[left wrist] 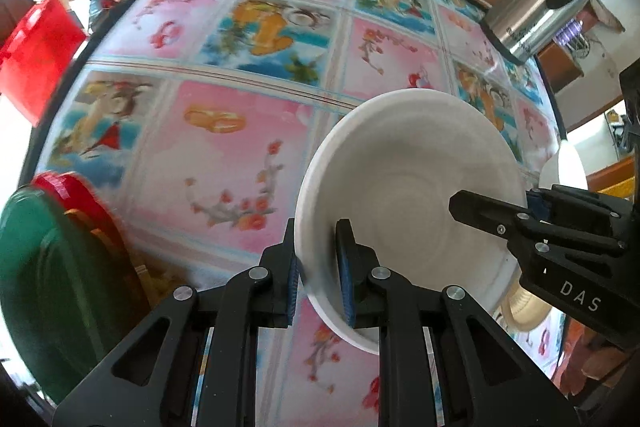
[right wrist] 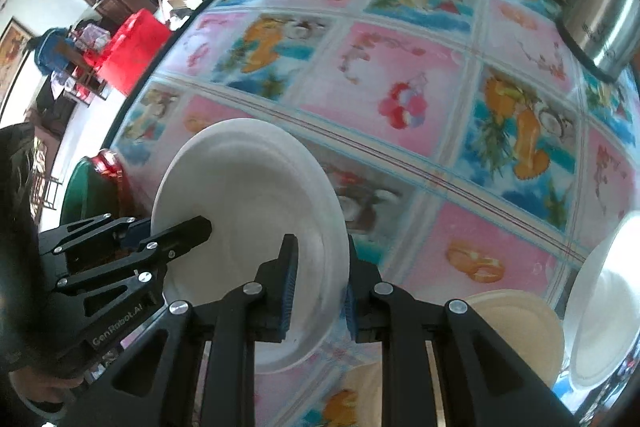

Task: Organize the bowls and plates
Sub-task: 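Carry the white bowl with both tools over the green bowl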

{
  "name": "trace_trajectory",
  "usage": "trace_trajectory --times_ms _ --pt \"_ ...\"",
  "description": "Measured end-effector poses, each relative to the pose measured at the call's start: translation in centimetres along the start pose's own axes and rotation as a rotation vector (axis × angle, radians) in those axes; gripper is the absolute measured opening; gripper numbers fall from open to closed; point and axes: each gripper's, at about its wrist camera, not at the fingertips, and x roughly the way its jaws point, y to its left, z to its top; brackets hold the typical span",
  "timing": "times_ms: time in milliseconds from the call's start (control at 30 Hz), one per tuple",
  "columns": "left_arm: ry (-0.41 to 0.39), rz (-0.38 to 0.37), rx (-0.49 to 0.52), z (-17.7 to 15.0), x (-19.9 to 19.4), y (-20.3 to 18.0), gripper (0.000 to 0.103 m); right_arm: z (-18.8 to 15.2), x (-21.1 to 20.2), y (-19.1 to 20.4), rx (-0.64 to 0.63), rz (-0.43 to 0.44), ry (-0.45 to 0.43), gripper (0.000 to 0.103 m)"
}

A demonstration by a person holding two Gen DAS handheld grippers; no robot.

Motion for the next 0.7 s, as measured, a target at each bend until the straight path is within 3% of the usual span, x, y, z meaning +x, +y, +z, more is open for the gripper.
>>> trace_trajectory --times_ms 233,700 --pt "-0.039 0.008 -0.055 -1.5 -4.4 4.5 0.016 0.8 -1.4 5.9 -0.092 0.036 -0.029 0.023" --pt "-0.095 0.11 -0.203 -5.3 -9.8 15.4 0.017 1.5 1.0 18.6 -0.303 0.095 0.002 0.023"
